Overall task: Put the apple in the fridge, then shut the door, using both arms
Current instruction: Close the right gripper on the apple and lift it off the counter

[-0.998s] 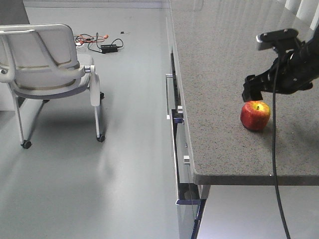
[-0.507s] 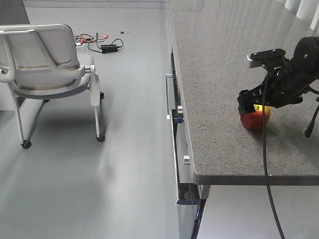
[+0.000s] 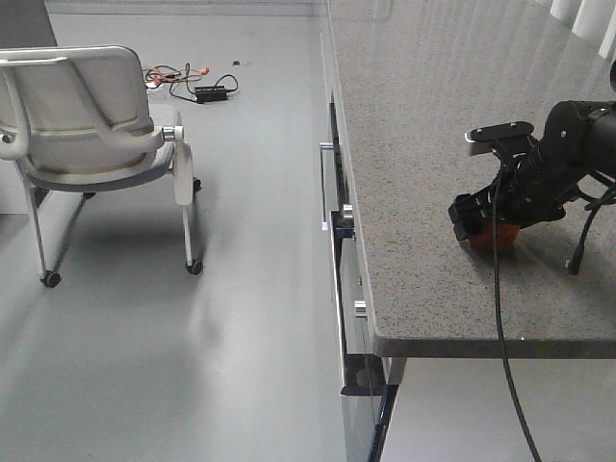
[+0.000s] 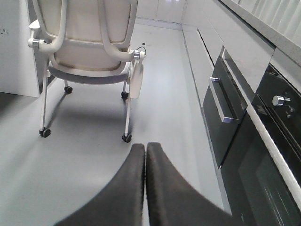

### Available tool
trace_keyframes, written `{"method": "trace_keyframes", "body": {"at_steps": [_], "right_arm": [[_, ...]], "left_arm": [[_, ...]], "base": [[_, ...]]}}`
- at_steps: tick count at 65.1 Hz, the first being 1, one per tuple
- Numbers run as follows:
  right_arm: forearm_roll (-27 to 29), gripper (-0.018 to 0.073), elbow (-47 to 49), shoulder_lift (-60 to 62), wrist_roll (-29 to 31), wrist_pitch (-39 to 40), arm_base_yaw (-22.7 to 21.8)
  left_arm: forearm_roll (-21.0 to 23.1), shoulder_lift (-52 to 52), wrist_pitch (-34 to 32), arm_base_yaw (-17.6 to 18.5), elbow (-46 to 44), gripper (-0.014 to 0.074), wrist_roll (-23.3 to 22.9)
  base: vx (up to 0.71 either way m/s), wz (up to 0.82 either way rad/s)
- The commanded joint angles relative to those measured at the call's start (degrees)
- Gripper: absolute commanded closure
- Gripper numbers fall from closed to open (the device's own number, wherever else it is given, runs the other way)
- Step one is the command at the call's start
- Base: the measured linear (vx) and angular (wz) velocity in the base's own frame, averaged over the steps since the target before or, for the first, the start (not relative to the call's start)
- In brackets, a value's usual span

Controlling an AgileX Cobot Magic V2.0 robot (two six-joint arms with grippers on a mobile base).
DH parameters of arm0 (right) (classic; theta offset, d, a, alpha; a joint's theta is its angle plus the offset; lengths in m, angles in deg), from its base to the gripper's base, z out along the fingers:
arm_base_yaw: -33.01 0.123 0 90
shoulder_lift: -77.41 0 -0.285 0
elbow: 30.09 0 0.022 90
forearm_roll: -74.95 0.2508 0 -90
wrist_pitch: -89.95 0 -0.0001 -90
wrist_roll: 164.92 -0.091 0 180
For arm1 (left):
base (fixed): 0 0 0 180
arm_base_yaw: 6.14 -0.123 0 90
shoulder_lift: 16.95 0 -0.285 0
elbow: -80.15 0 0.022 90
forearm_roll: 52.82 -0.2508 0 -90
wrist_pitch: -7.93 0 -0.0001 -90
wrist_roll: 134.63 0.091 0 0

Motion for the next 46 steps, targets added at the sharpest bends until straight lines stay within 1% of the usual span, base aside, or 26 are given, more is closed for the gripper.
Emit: {"method": "trace_keyframes", "body": {"at_steps": [1,7,16,22,28,37,46], "right_arm": [[-0.3,0.0046,1.8,3.2,0.2,1.9,-0.2],[-0.3,0.0157,1.8,3.2,0.2,1.4,-0.2],[-0.1,0.0375,1.8,5.1,0.3,1.2,-0.2],[-0.1,0.0494,1.8,8.5,0.3,1.9,-0.2],[0.7,0.0575,1.8,13.3,0.3,2.0,-0.2],[5.5,0.0571,1.8,22.4,1.5,0.4,-0.2],[12.5,0.0571,1.7,32.7,6.0,-2.5,-0.2]], "left_arm": [[-0.2,-0.9,-4.0,0.0,1.6,0.0604,-0.4],[-0.2,-0.9,-4.0,0.0,1.6,0.0604,-0.4],[-0.2,-0.9,-4.0,0.0,1.6,0.0604,-0.4],[-0.2,-0.9,-4.0,0.0,1.6,0.0604,-0.4],[-0.2,-0.9,-4.0,0.0,1.6,0.0604,-0.4],[-0.2,-0.9,-4.0,0.0,1.6,0.0604,-0.4],[-0.2,-0.9,-4.0,0.0,1.6,0.0604,-0.4]], "base": [[0.0,0.0],[0.0,0.0],[0.0,0.0],[0.0,0.0],[0.0,0.0],[0.0,0.0],[0.0,0.0]]}}
